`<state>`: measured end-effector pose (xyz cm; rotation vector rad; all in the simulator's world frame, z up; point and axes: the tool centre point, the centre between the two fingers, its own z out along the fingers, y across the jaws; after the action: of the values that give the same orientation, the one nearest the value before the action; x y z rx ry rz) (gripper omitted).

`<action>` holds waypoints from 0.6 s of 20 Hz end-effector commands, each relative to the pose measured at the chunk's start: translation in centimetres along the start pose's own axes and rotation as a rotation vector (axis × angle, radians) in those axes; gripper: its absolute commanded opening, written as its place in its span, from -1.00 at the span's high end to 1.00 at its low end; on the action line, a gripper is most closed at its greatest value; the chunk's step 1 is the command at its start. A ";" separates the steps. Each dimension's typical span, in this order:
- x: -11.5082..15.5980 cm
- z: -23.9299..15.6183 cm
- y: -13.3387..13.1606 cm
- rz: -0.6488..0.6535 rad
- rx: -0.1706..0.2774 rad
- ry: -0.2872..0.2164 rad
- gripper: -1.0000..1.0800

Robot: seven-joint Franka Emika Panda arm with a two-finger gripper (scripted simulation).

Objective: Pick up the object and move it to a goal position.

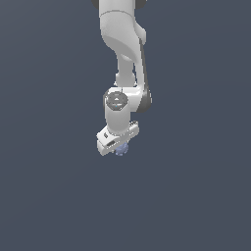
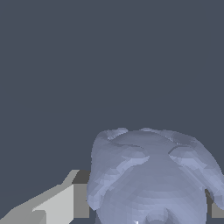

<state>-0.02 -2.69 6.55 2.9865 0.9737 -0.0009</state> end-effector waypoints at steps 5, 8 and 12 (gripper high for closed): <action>-1.0 -4.2 -0.9 0.000 -0.001 0.000 1.00; -1.6 -6.9 -1.5 0.000 -0.001 0.000 1.00; -2.5 -10.8 -2.3 -0.001 -0.001 0.000 1.00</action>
<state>-2.94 -2.36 15.88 2.9853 0.9746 -0.0008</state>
